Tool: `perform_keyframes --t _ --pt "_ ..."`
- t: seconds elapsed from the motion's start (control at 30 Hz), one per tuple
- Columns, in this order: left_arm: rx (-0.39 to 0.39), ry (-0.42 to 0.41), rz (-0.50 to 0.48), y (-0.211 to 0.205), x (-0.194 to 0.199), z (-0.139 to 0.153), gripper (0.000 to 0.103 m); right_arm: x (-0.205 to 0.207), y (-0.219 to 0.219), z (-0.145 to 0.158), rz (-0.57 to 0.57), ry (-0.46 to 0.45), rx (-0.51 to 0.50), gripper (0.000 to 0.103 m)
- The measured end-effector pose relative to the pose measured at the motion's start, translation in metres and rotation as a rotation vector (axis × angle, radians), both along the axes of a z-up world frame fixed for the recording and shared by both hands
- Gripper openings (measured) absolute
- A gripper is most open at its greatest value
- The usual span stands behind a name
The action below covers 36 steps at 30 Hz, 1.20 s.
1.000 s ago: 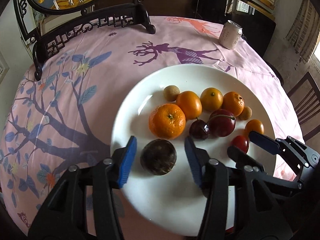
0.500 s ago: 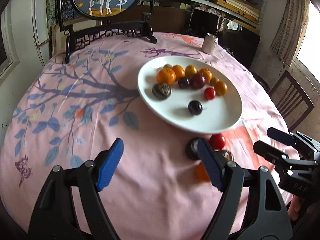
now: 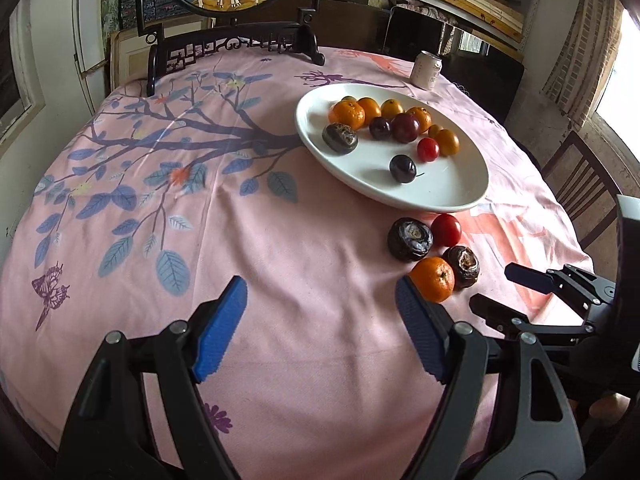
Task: Organize fruits
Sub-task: 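Move both open tools back to the remaining fruits, then grasp a mandarin with the left tool while the right tool grasps a brown fruit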
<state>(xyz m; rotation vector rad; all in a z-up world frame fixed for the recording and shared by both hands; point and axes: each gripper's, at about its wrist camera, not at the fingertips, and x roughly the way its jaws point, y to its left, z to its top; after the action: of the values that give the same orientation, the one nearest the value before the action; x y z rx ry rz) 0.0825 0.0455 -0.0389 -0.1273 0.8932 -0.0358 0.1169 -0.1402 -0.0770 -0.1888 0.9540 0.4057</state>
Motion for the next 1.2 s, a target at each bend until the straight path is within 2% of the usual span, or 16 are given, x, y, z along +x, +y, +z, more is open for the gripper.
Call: perform_keyframes --t 0.17,0.2,0.23,0.37,0.6,0.87,0.93,0.97,1.03,1.2 --pt "-0.006 0.014 -0.009 0.000 -0.004 -0.003 0.078 0.020 0.010 -0.015 0.015 -0.009 -0.013 0.062" --pt "-0.006 0.021 -0.013 -0.003 -0.004 -0.004 0.078 0.021 0.013 -0.015 0.025 -0.027 -0.015 0.056" --pt "-0.005 0.028 -0.021 -0.006 -0.005 -0.006 0.078 0.022 0.015 -0.015 0.046 -0.035 -0.001 0.040" --pt "-0.011 0.051 -0.076 -0.025 -0.001 -0.012 0.078 0.018 0.006 -0.004 0.038 -0.018 0.036 0.040" --pt "0.037 0.100 -0.155 -0.073 0.020 -0.031 0.079 -0.007 -0.064 0.013 -0.129 -0.034 0.094 0.040" --pt "0.090 0.145 -0.116 -0.090 0.043 -0.048 0.078 -0.022 -0.096 0.016 -0.166 -0.035 0.167 0.040" --pt "0.111 0.131 -0.099 -0.091 0.045 -0.048 0.071 -0.023 -0.097 0.017 -0.163 -0.033 0.179 0.040" --pt "0.118 0.123 -0.101 -0.092 0.046 -0.048 0.063 -0.023 -0.098 0.016 -0.163 -0.031 0.183 0.040" --pt "0.101 0.111 -0.119 -0.094 0.045 -0.045 0.037 -0.023 -0.097 0.015 -0.160 -0.025 0.188 0.040" --pt "0.060 0.113 -0.125 -0.088 0.037 -0.041 0.037 -0.025 -0.089 0.018 -0.144 -0.031 0.184 0.040"
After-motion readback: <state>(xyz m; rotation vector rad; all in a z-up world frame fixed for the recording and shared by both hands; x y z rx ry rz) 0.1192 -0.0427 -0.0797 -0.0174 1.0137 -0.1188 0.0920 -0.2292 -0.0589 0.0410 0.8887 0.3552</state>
